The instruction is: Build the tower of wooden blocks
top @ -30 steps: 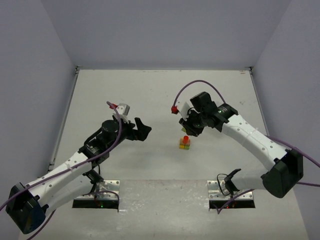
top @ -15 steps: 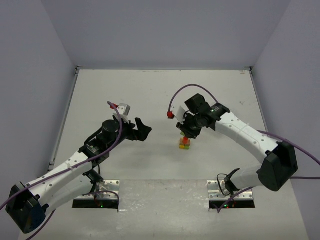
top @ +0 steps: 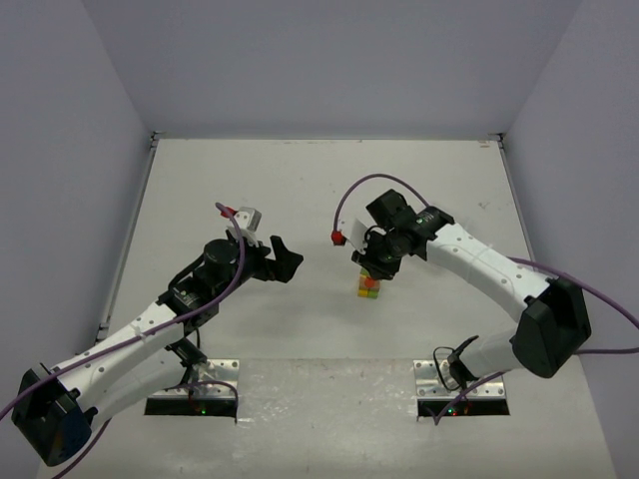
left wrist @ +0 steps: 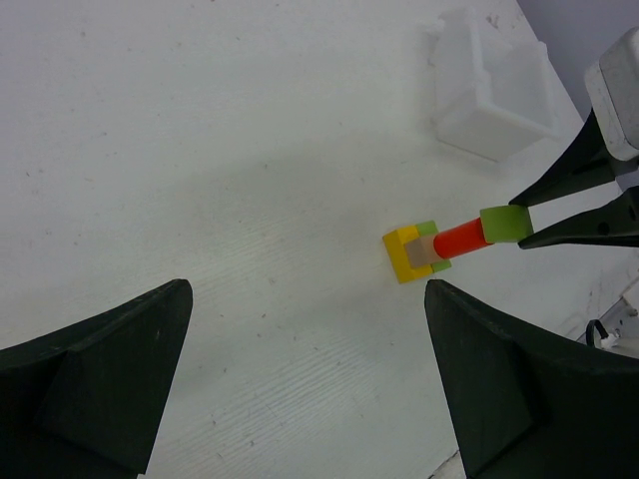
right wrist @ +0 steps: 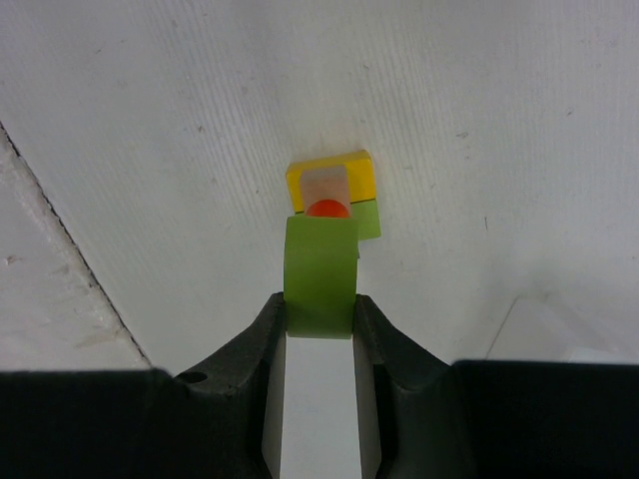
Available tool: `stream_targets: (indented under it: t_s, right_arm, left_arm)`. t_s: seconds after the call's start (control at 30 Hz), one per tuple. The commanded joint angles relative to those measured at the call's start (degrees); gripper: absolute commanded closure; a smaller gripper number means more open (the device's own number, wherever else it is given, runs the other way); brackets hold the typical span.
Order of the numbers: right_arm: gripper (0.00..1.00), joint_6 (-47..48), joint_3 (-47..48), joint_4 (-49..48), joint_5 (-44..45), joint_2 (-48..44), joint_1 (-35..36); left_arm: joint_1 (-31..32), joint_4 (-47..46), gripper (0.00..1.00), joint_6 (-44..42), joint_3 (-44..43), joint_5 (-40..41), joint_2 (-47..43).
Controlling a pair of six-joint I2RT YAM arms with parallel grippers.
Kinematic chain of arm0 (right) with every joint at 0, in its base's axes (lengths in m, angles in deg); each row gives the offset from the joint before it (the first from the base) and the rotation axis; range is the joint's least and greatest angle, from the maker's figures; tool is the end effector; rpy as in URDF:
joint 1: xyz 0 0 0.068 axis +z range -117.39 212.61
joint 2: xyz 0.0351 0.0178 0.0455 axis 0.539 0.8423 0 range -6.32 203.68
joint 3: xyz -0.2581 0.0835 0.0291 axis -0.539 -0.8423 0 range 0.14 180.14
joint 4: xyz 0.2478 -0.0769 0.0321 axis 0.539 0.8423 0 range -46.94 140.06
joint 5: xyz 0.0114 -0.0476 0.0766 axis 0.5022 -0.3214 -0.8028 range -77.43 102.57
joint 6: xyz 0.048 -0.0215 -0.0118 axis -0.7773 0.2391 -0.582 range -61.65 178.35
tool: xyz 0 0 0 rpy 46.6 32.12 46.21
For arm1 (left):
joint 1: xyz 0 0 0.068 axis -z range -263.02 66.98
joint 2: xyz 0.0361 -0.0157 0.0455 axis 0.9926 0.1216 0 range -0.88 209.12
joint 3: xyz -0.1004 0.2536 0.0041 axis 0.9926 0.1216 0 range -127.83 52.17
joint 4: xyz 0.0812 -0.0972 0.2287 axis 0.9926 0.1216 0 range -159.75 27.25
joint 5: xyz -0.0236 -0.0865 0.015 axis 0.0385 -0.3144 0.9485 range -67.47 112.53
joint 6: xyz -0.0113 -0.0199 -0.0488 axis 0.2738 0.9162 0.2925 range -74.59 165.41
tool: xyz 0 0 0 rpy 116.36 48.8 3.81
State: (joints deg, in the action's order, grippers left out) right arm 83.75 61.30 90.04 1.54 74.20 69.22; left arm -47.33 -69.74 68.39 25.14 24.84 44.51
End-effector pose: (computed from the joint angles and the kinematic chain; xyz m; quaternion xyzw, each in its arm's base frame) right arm 0.2137 0.1672 0.2496 -0.5187 0.8249 0.1135 0.1939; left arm 0.1551 -0.1097 0.2468 0.0779 0.8071 -0.2724 0.5180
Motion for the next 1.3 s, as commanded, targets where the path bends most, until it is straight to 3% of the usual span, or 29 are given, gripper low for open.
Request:
stream_targets:
  t_s: [0.0, 1.27]
  right_arm:
    - [0.77, 2.0, 0.2, -0.8, -1.4, 0.5, 0.5]
    - [0.73, 2.0, 1.6, -2.0, 0.2, 2.3, 0.6]
  left_arm:
    - [-0.3, -1.6, 0.00, -0.5, -2.9, -0.4, -0.5]
    - [-0.3, -2.5, 0.00, -1.1, -2.9, -1.5, 0.5]
